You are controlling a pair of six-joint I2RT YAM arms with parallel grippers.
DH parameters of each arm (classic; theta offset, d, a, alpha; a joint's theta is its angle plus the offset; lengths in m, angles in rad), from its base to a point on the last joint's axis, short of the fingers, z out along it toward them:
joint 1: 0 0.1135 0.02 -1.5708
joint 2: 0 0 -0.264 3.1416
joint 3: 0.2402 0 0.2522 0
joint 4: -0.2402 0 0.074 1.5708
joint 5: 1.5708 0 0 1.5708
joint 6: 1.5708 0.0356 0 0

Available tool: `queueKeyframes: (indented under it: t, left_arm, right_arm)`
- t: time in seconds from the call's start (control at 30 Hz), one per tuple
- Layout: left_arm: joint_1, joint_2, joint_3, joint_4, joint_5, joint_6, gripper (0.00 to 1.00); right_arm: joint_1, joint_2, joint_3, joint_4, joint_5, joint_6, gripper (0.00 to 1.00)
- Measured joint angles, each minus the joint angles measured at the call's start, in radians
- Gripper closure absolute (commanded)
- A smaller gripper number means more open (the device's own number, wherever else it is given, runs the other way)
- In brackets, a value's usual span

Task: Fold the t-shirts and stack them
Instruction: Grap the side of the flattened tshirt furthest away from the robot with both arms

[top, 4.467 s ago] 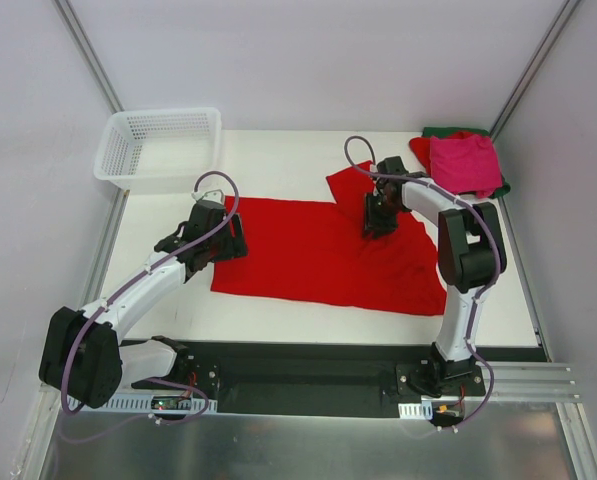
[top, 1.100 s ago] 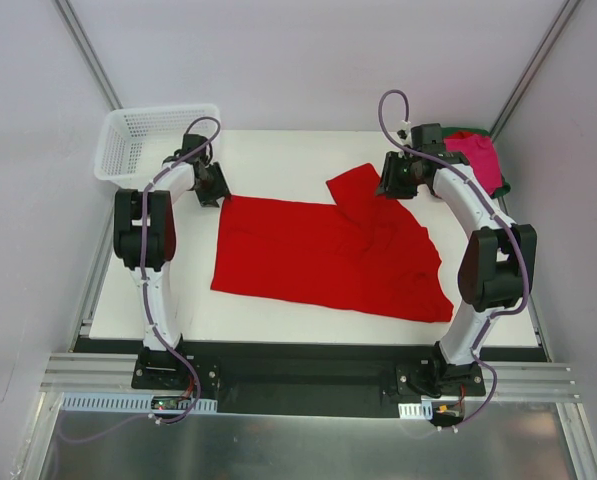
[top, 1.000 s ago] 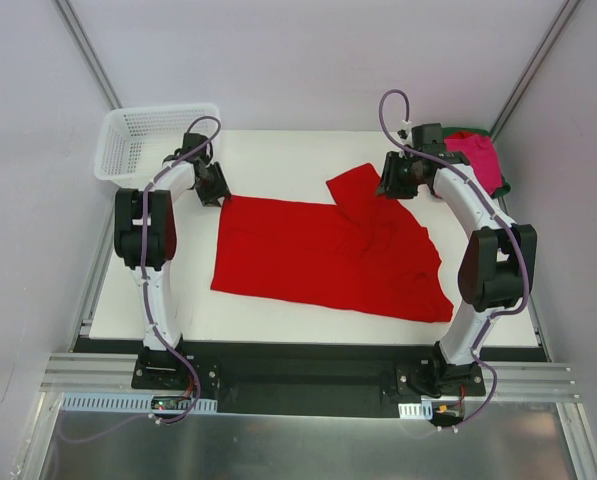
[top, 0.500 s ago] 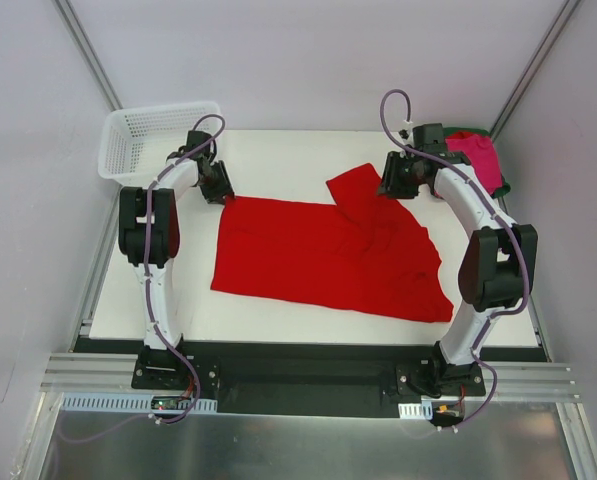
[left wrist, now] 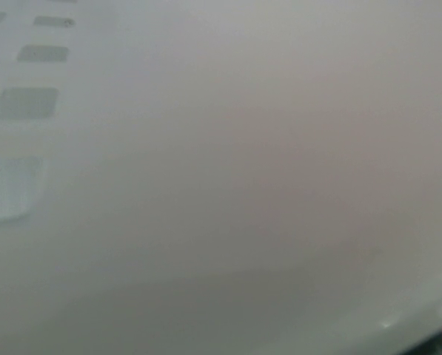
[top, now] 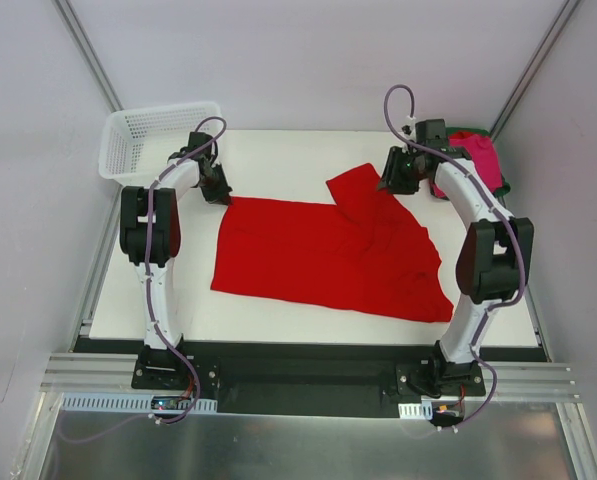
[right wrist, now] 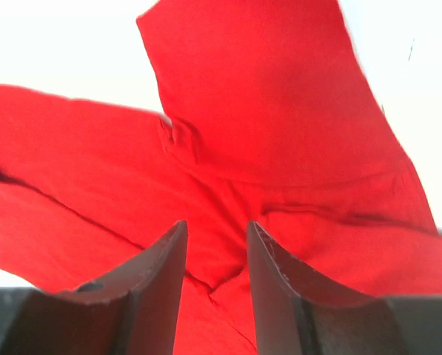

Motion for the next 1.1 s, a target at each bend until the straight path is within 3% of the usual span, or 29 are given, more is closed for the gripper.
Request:
queueKeyframes:
  t: [0.5, 0.9, 1.1]
  left_arm:
    - [0.0, 0.0, 0.0, 0.0, 0.007, 0.002, 1.0]
    - [0.0, 0.0, 0.0, 0.001, 0.018, 0.003, 1.0]
    - [0.0, 0.0, 0.0, 0.0, 0.02, 0.003, 1.0]
  right_arm:
    - [-0.051, 0.483, 0.473, -0.006, -0.154, 0.012, 0.55]
    - [-0.087, 0.603, 0.67, -0.052, -0.292, -0.05, 0.49]
    - [-0.115, 0.654, 0.689, -0.067, -0.36, -0.037, 0.48]
